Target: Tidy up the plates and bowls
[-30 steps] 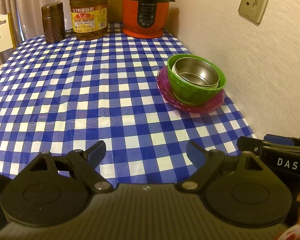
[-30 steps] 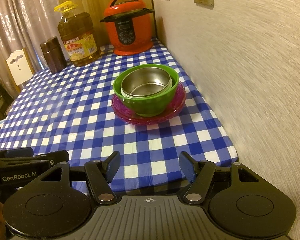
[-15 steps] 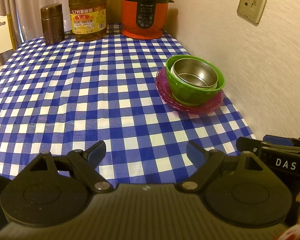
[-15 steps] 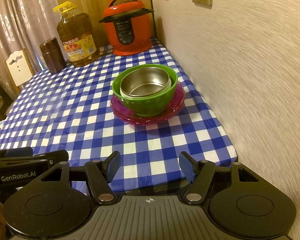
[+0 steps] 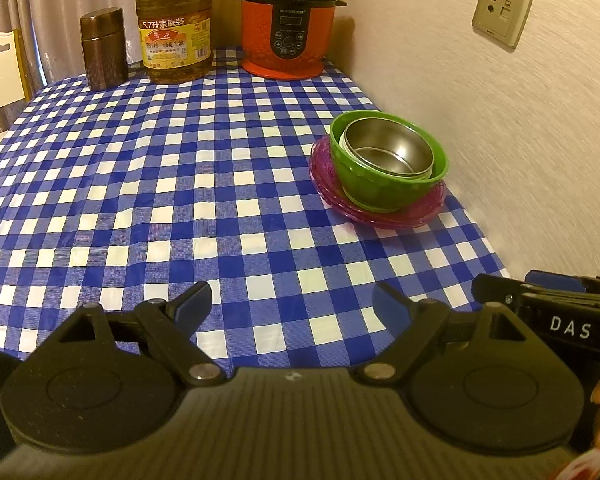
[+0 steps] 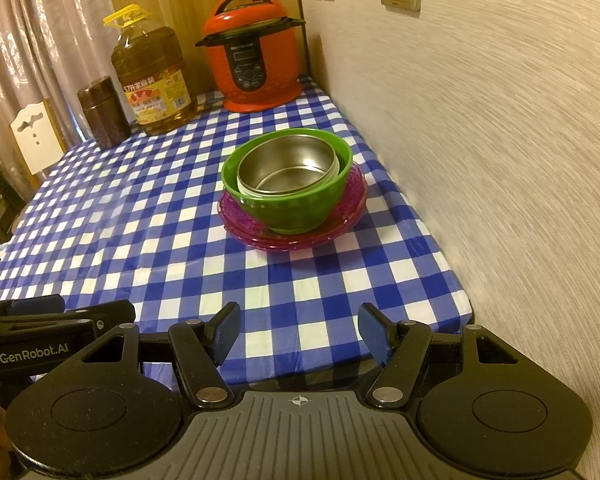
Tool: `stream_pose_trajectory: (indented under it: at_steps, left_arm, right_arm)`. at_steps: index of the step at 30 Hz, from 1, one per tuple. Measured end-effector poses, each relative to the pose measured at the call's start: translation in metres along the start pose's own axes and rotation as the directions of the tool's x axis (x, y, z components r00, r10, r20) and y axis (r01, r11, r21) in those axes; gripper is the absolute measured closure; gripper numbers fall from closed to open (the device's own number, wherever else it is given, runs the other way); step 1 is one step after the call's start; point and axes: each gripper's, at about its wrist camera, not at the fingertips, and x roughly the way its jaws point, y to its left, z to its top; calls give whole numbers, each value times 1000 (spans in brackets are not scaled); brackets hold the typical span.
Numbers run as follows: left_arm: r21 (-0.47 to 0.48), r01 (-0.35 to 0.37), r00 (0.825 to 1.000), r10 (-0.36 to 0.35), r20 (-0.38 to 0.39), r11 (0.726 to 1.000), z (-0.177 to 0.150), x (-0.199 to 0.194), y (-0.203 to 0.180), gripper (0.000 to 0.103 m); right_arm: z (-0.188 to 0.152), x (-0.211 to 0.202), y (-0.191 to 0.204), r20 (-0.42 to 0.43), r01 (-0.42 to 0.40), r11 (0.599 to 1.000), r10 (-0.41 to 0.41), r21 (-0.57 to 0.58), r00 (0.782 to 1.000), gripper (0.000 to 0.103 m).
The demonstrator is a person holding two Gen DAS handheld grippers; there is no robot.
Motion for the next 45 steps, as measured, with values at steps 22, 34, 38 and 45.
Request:
stream_pose_trajectory:
  at_steps: [22, 34, 38, 45]
  left_arm:
    - [9, 1, 1000, -1, 3, 1000, 1, 0, -3, 17]
    - [11, 1, 1000, -1, 3, 1000, 2, 0, -5, 17]
    - [10, 2, 1000, -2, 3, 1000, 2, 0, -5, 17]
    - [15, 3, 1000, -3, 7, 1000, 2, 0, -7, 17]
  right_arm:
    - [1, 0, -1, 2, -1, 1000, 1, 4, 1000, 38]
    - [2, 0, 0, 2, 0, 1000, 0, 6, 1000, 38]
    - [2, -1, -1, 4, -1, 1000, 1, 6, 1000, 38]
    - [2, 0, -2, 3, -1, 1000, 1, 7, 1000, 38]
